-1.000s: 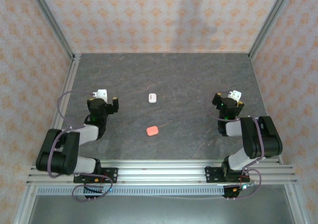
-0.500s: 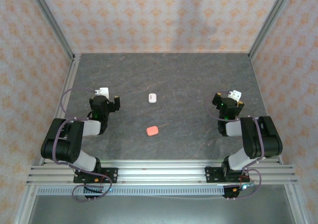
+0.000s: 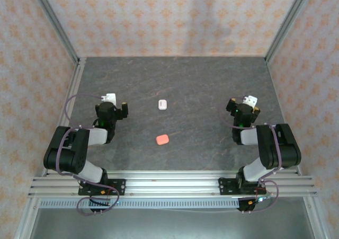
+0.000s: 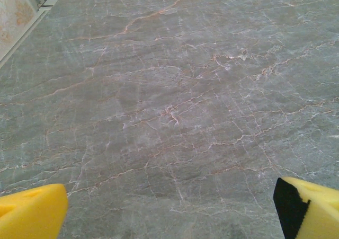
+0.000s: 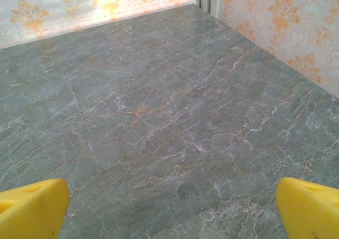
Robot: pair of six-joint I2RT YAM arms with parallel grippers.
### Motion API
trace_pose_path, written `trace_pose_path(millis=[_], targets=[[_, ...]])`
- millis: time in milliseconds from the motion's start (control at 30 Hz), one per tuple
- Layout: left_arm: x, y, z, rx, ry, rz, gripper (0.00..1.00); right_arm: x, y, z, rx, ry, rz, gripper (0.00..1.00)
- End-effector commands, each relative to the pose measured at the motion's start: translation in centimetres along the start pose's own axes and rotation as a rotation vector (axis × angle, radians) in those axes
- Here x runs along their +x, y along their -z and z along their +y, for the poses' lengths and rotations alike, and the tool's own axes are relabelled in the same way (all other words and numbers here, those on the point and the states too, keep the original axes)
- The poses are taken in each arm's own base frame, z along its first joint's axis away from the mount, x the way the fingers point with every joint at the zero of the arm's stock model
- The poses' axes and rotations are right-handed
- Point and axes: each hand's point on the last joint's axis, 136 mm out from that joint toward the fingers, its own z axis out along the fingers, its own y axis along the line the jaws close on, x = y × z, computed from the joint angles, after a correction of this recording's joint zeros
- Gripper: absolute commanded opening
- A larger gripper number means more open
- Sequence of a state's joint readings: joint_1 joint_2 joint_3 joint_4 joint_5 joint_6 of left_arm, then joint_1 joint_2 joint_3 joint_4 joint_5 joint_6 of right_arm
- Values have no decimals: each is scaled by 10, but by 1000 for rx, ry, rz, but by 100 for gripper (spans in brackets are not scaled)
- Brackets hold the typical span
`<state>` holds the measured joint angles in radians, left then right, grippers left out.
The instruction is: Insert wireless bluetooth earbuds into charging case
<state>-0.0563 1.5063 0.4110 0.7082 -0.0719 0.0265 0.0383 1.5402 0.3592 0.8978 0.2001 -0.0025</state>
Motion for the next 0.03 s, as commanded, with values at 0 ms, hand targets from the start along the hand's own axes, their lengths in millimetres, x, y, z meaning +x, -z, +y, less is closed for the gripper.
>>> trace_pose_path(millis=[0], targets=[[-19,-1,5,-20,27,-54,100,-6,-2,6,-21,8,-16,99]])
